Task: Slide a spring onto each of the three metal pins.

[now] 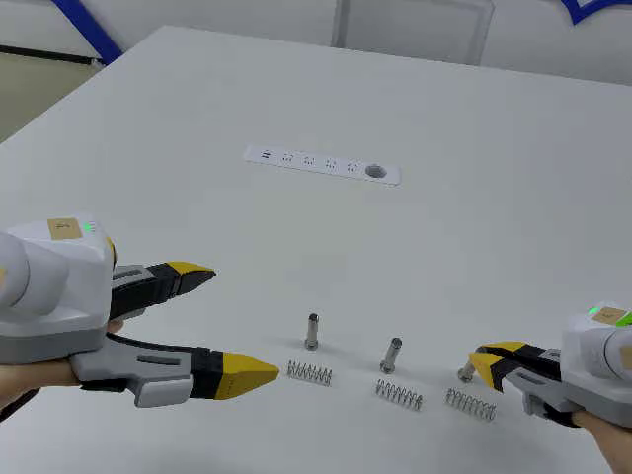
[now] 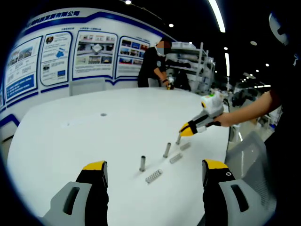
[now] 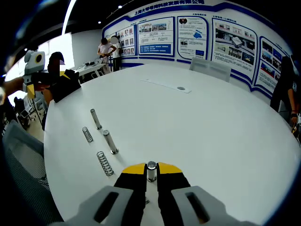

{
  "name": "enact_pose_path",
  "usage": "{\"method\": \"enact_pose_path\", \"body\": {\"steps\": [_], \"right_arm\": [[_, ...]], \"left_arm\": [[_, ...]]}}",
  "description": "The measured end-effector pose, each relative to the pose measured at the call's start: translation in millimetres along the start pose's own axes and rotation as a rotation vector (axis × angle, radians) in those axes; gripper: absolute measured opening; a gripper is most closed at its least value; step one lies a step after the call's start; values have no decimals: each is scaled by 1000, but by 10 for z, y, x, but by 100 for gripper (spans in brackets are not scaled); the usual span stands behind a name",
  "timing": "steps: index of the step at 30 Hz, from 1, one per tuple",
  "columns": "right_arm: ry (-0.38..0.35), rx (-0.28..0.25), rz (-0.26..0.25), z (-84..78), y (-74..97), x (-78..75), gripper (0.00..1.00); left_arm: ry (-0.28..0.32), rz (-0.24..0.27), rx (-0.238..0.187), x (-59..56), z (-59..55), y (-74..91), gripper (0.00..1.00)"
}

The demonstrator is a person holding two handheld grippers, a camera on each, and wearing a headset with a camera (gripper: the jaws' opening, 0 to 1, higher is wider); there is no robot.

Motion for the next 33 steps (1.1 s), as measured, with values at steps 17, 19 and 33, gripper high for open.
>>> {"method": "enact_pose_path", "body": {"steps": [17,19,33], "right_arm": [[-75,-58,20,159,149,-17,14],[-68,-60,28,195,199,-41,18],[122,137,187,-431,237,123,21]], "left_arm": [[1,1,3,-18,-28,7,84],[1,-1,3,-21,-29,-8,84],[2,-40,25,-106,-63,-204,83]]}}
Point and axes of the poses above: the centre of the closed fingertips' face, and the gripper's own axes: y roughly backward along the fingers, x roughly to its left, z roughly out of its top, the point moved 1 cm from there along y, roughly backward along the fingers, and after that the axes turned 4 degrees about x, right-handed, at the moved point
